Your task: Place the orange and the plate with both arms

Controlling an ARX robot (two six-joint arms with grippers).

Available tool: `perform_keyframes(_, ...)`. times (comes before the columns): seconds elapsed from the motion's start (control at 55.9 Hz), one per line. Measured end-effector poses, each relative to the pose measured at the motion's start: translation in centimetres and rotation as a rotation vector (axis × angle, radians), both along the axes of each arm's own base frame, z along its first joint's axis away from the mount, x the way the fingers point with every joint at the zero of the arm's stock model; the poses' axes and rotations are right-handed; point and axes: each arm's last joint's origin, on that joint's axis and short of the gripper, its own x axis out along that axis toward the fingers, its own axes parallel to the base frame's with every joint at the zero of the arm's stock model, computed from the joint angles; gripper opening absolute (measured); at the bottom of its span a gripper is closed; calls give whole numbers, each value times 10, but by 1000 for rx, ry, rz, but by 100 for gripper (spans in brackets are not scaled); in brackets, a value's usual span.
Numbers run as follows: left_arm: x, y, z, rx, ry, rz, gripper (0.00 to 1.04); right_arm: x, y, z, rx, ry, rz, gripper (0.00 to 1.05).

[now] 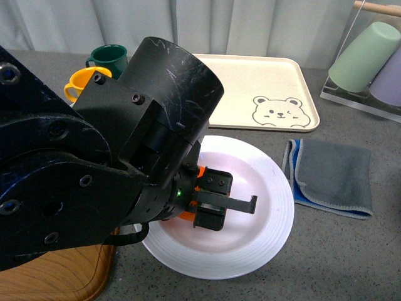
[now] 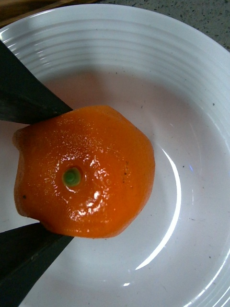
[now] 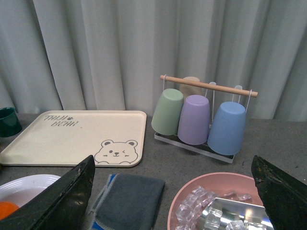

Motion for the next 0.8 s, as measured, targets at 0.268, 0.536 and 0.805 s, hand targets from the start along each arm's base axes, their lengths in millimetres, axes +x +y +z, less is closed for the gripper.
perform_keyframes(0.268, 0, 6, 12, -28, -34, 5, 98, 0, 0, 0, 0, 0, 0, 95)
perform_keyframes(0.536, -10, 44, 30, 17, -510, 196, 78, 0, 0, 0, 0, 0, 2, 95)
perform_keyframes(0.805, -68, 129, 74, -85, -898, 331, 20, 0, 0, 0, -1, 0, 1, 95)
